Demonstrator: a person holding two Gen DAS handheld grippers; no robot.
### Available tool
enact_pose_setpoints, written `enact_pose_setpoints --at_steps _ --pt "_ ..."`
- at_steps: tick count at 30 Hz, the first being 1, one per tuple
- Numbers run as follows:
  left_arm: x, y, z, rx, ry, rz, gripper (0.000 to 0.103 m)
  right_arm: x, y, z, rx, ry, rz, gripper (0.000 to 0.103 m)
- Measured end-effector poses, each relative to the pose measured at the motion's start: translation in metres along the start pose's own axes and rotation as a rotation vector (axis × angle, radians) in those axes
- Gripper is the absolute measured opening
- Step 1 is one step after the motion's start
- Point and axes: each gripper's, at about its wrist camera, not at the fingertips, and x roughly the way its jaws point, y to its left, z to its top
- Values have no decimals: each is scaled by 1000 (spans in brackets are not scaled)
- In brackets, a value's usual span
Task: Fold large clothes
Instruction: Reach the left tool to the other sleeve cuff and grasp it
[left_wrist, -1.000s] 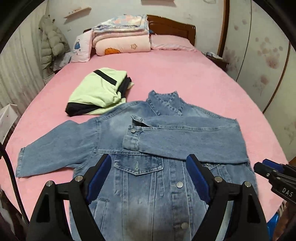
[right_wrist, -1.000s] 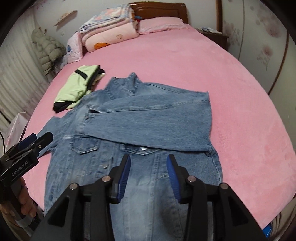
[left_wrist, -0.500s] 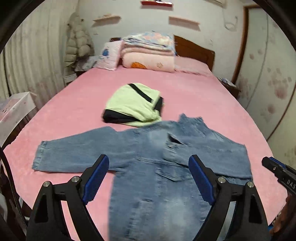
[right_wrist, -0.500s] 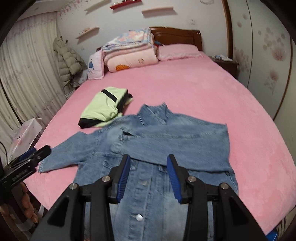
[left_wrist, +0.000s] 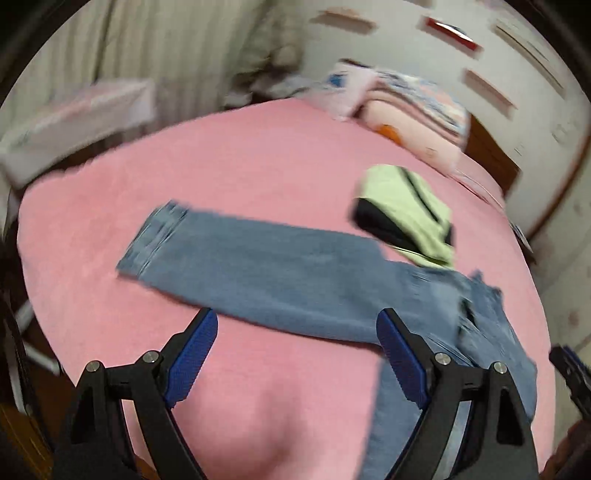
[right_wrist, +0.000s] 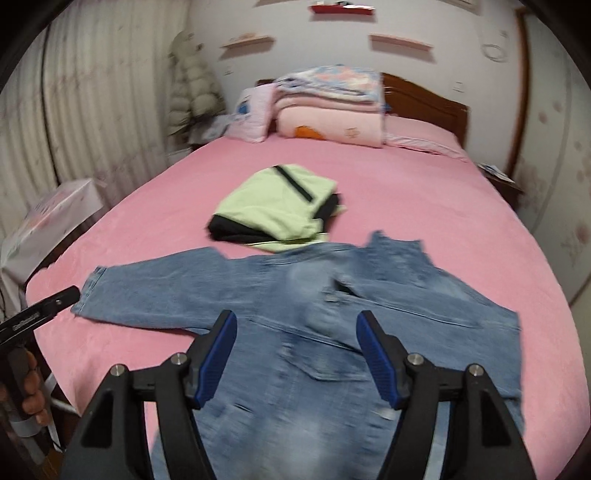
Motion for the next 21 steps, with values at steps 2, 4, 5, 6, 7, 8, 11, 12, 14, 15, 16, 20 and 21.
enact_pose_setpoints --at_steps 2,4,5,6,7,8,11,12,14,15,16,20,21 --pt "22 33 0 -82 16 7 87 18 22 3 -22 17 31 67" --pt "43 64 -2 -163 35 1 87 33 42 4 -44 32 62 67" --pt "52 80 -5 -203 45 -3 87 40 52 4 -60 40 69 67" --pt "62 92 -6 -244 54 -7 87 47 61 3 -77 47 75 67" --pt "74 108 -8 -296 61 -17 87 54 71 2 -94 56 85 67" --pt "81 118 -9 -326 64 -19 87 61 79 1 -107 68 97 67" --pt "108 147 -14 -431 74 -33 82 80 97 -5 -133 107 122 67" --pt "115 155 -14 -458 73 -40 81 86 102 -8 -139 120 123 67" --pt "128 165 -14 -496 55 -53 78 94 106 -12 -147 138 122 67" --pt "133 167 -12 -505 40 -53 78 98 108 -15 -152 148 123 67" --pt "138 168 -9 -507 25 -46 78 101 109 -16 -156 155 123 67" --pt "157 166 6 -508 15 -16 30 111 104 -20 -151 180 121 67" --pt "163 165 9 -508 21 -6 18 113 101 -21 -141 185 120 67"
